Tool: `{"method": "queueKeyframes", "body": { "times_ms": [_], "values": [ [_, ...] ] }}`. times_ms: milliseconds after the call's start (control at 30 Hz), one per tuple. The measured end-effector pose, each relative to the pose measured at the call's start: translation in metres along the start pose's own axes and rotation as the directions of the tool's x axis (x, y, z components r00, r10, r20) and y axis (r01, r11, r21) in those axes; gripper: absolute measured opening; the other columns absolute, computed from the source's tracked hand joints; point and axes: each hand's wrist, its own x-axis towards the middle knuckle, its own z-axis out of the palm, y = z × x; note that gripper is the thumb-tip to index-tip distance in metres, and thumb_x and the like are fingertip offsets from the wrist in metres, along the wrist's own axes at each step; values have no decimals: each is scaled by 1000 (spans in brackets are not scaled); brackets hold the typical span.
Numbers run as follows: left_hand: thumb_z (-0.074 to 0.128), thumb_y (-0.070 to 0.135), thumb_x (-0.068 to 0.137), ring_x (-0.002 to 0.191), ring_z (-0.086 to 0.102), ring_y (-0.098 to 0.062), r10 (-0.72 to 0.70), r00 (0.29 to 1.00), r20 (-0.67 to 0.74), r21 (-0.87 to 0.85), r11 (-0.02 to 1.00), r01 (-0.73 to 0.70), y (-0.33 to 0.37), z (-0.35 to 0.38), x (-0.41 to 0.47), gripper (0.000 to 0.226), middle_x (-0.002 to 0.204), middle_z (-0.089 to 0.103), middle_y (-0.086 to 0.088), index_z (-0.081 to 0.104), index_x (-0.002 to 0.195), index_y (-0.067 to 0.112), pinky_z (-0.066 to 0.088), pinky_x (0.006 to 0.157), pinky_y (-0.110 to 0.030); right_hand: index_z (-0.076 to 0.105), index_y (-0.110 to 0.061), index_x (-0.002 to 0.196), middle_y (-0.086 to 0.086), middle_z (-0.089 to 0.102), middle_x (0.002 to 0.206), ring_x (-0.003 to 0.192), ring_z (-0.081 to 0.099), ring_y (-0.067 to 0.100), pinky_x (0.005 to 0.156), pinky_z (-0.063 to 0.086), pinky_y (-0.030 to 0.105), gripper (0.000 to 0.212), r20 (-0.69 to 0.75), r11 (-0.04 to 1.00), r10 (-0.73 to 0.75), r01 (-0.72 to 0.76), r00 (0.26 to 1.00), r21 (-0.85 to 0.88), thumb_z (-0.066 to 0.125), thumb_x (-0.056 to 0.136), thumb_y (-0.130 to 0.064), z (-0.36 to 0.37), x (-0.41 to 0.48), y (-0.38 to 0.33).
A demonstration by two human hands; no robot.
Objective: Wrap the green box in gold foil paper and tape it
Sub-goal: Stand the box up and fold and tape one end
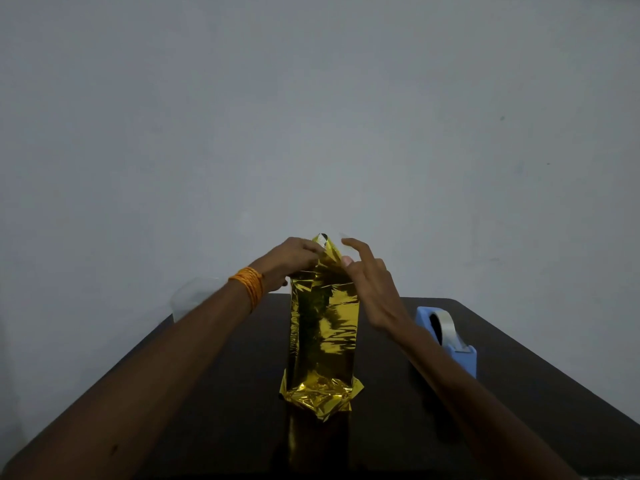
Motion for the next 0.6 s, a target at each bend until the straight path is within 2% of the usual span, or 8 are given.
{"method": "queueKeyframes", "body": {
  "times_ms": [67, 167, 233, 267, 367, 433, 533, 600],
  "values": [
    [62, 17, 91, 91, 60, -20, -9, 999, 37, -1, 1000, 9, -4, 1, -2, 19, 92, 65, -1, 73, 106, 22, 50, 76, -34, 35, -55, 136, -9, 60, 101, 107, 49, 15, 95, 44, 47, 51, 14, 1000, -1, 1, 1000, 6, 22, 90, -71, 1, 1, 0],
    [63, 11, 89, 93, 56, -19, 19, 998, 67, -11, 1000, -18, -9, 2, -6, 22, 97, 60, -4, 73, 107, 18, 44, 70, -30, 36, -53, 137, -7, 62, 105, 109, 50, 16, 88, 44, 38, 48, 23, 999, 9, -10, 1000, 49, 24, 92, -65, 3, 5, 2],
    [64, 13, 89, 96, 55, -19, 28, 997, 67, -31, 999, -26, -13, 0, -6, 21, 102, 60, -3, 75, 105, 19, 46, 74, -32, 38, -48, 138, -1, 65, 113, 111, 53, 15, 84, 42, 28, 43, 47, 994, 35, -40, 998, 105, 30, 96, -57, 2, 8, 4],
    [66, 15, 89, 99, 55, -20, 29, 997, 67, -37, 999, -27, -15, -1, -4, 18, 105, 61, -2, 76, 103, 20, 47, 78, -35, 40, -46, 137, -2, 65, 113, 111, 56, 14, 85, 43, 28, 39, 60, 986, 58, -66, 997, 152, 36, 99, -50, 1, 10, 4],
    [68, 19, 89, 100, 56, -17, 34, 996, 82, -53, 998, -30, -15, -3, -3, 18, 108, 63, 1, 75, 106, 18, 47, 77, -33, 45, -40, 133, -13, 67, 107, 109, 62, 13, 90, 49, 33, 44, 39, 950, 141, -146, 989, 274, 52, 90, -40, -2, 20, 6],
    [67, 17, 90, 96, 56, -15, 43, 995, 86, -61, 997, -38, -12, -3, -5, 20, 105, 62, 3, 74, 109, 15, 47, 74, -30, 47, -34, 133, -5, 73, 101, 105, 66, 16, 89, 53, 35, 51, 23, 944, 166, -165, 986, 286, 58, 83, -32, -4, 30, 11],
    [62, 13, 92, 92, 57, -16, 52, 995, 82, -57, 997, -47, -14, -3, -6, 20, 101, 62, 1, 74, 108, 15, 49, 76, -33, 45, -30, 135, 4, 75, 94, 99, 69, 23, 92, 55, 49, 53, 96, 950, 158, -178, 983, 255, 61, 89, -10, -3, 38, 19],
    [61, 18, 93, 95, 57, -17, 38, 998, 59, -58, 998, -34, -17, -4, -6, 18, 103, 62, -2, 75, 104, 20, 51, 85, -41, 43, -30, 137, 5, 75, 95, 97, 70, 24, 92, 56, 46, 56, 128, 952, 146, -175, 981, 252, 64, 89, -8, -1, 40, 21]
  ]
}}
